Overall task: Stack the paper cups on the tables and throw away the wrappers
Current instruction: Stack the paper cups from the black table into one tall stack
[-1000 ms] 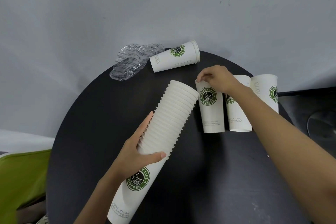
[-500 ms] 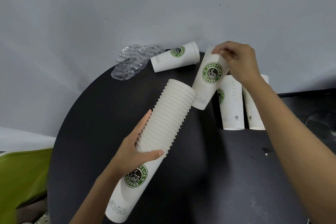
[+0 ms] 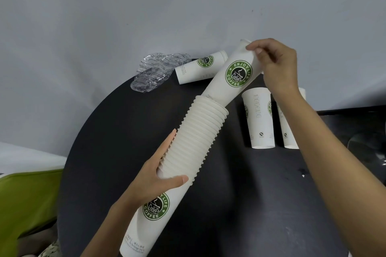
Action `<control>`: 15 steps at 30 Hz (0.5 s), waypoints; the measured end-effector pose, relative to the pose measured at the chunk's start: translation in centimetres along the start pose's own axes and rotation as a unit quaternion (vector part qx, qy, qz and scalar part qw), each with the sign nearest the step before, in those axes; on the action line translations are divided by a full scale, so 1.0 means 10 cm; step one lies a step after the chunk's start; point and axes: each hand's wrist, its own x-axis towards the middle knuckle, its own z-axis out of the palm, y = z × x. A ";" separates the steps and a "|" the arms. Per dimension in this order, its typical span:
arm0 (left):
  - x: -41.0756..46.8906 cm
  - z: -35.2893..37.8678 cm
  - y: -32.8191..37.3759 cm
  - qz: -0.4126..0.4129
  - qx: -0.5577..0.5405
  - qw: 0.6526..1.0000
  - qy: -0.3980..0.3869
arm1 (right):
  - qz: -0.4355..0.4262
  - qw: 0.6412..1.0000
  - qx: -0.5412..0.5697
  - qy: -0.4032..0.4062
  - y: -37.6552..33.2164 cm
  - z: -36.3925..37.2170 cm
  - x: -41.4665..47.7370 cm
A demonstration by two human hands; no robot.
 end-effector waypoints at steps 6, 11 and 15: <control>-0.11 -0.02 -0.02 -0.005 -0.019 1.000 -0.013 | 0.017 0.999 0.015 -0.024 -0.07 0.10 -0.08; -0.14 -0.01 0.01 0.003 -0.034 0.999 -0.010 | 0.027 0.996 0.030 -0.080 -0.07 0.23 -0.22; -0.14 -0.01 0.05 0.007 -0.047 0.999 -0.009 | 0.041 0.991 0.048 -0.122 -0.10 0.34 -0.39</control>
